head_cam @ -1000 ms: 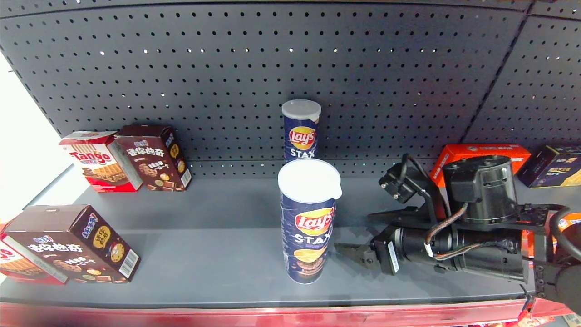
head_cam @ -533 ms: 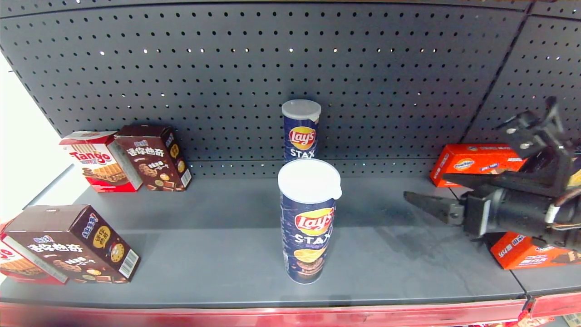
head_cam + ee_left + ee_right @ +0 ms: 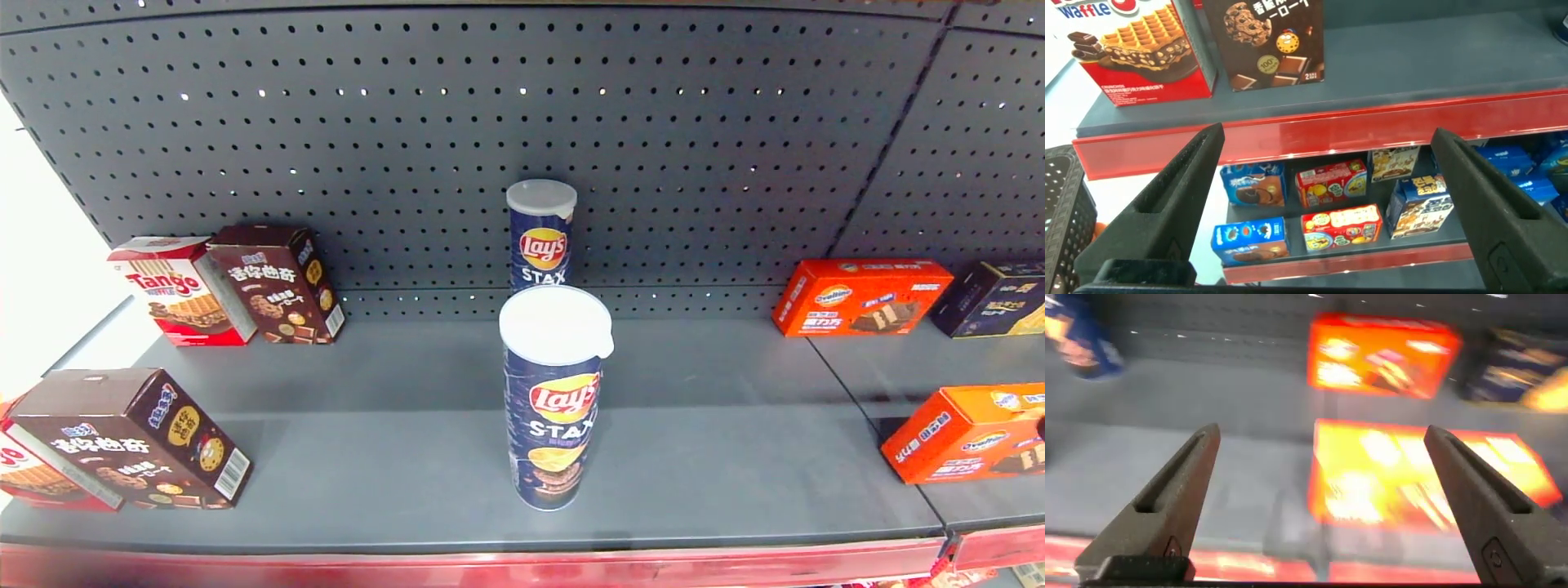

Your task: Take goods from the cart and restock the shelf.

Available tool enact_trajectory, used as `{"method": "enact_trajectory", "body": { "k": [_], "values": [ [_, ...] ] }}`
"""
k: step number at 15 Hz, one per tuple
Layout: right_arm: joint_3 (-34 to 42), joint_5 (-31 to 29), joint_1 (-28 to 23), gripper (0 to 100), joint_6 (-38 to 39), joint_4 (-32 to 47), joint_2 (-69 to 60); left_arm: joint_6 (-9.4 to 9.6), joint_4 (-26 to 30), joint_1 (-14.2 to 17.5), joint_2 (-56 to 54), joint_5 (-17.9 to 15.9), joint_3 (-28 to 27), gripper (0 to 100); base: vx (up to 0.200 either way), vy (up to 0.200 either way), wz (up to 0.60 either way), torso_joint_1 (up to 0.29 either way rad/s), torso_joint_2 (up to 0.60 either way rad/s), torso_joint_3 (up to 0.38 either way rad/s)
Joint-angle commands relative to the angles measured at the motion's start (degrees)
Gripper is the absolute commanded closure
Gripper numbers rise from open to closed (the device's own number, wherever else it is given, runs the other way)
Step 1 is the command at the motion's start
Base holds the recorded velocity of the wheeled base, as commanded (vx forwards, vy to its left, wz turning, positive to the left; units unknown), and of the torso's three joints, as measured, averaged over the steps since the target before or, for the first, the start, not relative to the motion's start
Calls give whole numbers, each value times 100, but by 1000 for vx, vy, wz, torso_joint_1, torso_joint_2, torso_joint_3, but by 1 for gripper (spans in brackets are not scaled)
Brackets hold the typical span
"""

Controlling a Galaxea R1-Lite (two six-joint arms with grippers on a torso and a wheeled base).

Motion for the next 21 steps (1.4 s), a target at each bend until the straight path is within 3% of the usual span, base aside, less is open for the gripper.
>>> {"method": "enact_trajectory", "body": {
  "k": [1,4,7,8,10,19,20,21],
  "values": [
    [1061,15,-343,0,-182,344,-1780,-1,2,7,9,9,10,0,0,0,0,0,0,0],
    [1703,-47,-431,0,-252,1505,-3239,-9,-7,7,9,9,1,0,0,0,0,0,0,0],
    [1755,-56,-440,0,-191,1786,-3195,-9,-7,7,9,9,10,0,0,0,0,0,0,0],
    [1755,-249,-448,0,258,2085,-3195,-27,-7,7,9,18,1,0,0,0,0,0,0,0],
    [1747,-469,-659,0,398,2190,-3195,-36,-7,7,9,18,1,0,0,0,0,0,0,0],
    [1738,-451,-563,0,354,2199,-3186,-132,-7,7,9,123,1,0,0,0,0,0,0,0],
    [1729,-451,-422,0,354,2225,-3186,-141,-7,7,9,123,1,0,0,0,0,0,0,0],
    [1747,-442,228,0,354,2181,-3380,-141,-7,7,9,132,10,0,0,0,0,0,0,0]
  ]
}}
